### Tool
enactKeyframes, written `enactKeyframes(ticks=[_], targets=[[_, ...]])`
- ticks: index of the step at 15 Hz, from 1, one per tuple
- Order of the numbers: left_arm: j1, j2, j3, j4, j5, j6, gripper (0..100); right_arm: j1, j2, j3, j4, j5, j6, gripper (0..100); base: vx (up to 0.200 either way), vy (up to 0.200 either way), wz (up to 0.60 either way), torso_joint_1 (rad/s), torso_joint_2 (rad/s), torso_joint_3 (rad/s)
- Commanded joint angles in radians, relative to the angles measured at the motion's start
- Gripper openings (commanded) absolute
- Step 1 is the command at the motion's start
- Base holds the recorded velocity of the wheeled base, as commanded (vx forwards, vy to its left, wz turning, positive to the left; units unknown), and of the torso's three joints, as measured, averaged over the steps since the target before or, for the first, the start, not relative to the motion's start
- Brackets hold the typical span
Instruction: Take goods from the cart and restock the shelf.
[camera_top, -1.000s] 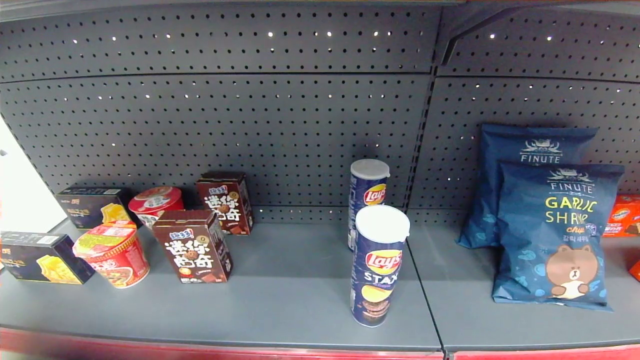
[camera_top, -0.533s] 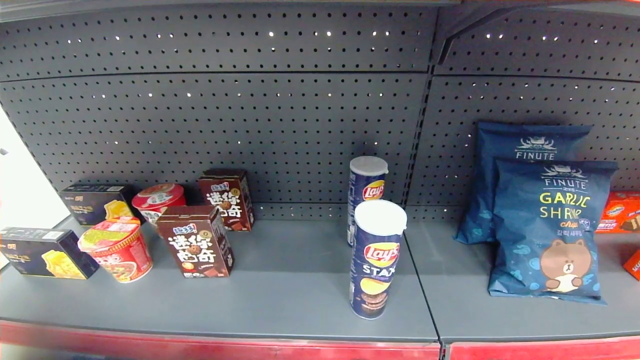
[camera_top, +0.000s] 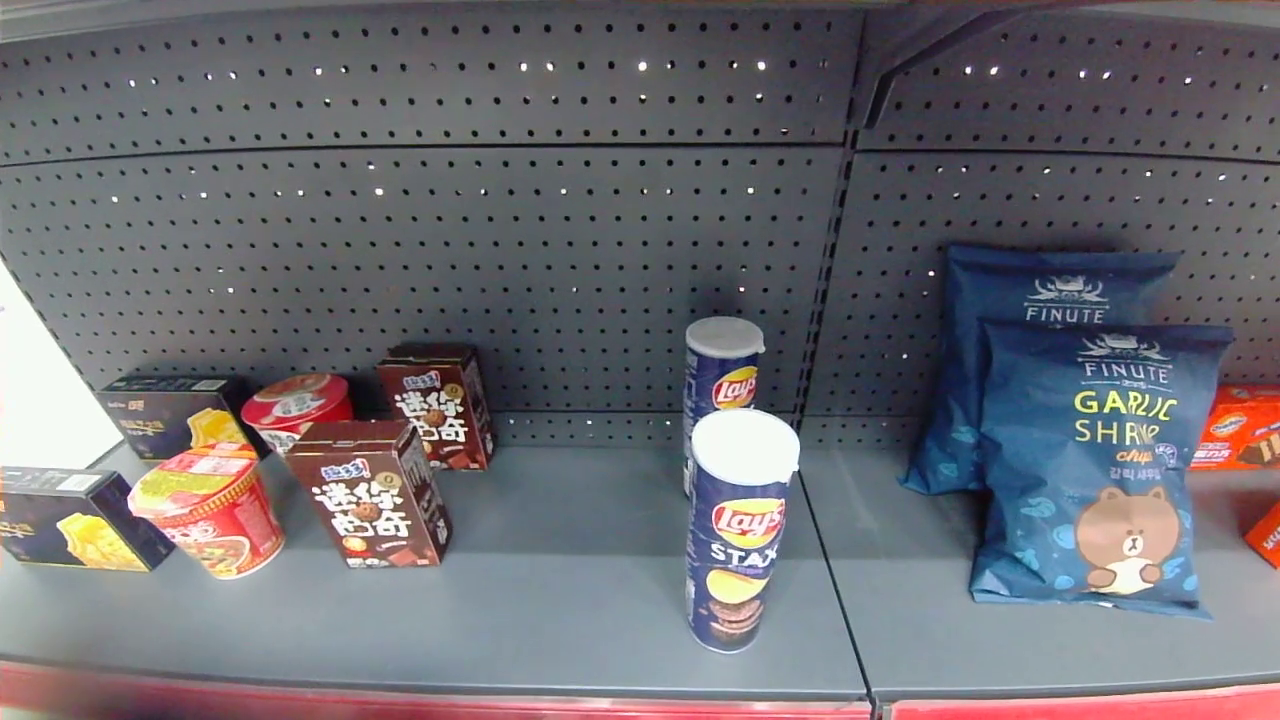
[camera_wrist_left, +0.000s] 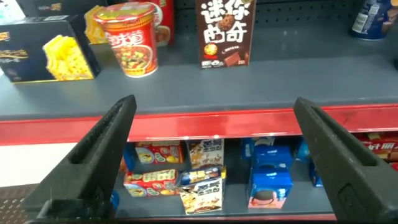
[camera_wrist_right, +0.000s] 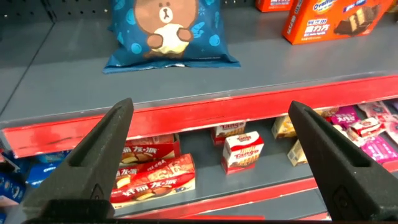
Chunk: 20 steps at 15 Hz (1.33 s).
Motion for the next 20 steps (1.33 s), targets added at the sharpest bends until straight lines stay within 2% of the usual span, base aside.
enactKeyframes(ticks=[1,2,11,13,20], targets=[[0.000,-0.002,0.000,0.001,0.001,0.003,100,0.000,0.002,0.000,0.000,0.000,0.000,100,0.000,0.000,0.00,0.000,0.00,0.000],[0.000,-0.002,0.000,0.001,0.007,-0.005,100,0.000,0.002,0.000,0.000,0.000,0.000,100,0.000,-0.200,0.00,-0.002,0.00,0.002],[0.000,-0.002,0.000,0.000,0.006,-0.005,100,0.000,0.002,0.000,0.000,0.000,0.000,100,0.000,0.000,0.00,0.000,0.00,0.000],[0.000,-0.002,0.000,0.000,-0.002,0.001,100,0.000,0.002,0.000,0.000,0.000,0.000,100,0.000,-0.200,0.00,0.005,0.00,0.002],[0.000,-0.002,0.000,0.000,0.002,-0.005,100,0.000,0.002,0.000,0.000,0.000,0.000,100,0.000,0.000,0.00,0.000,0.00,0.000]])
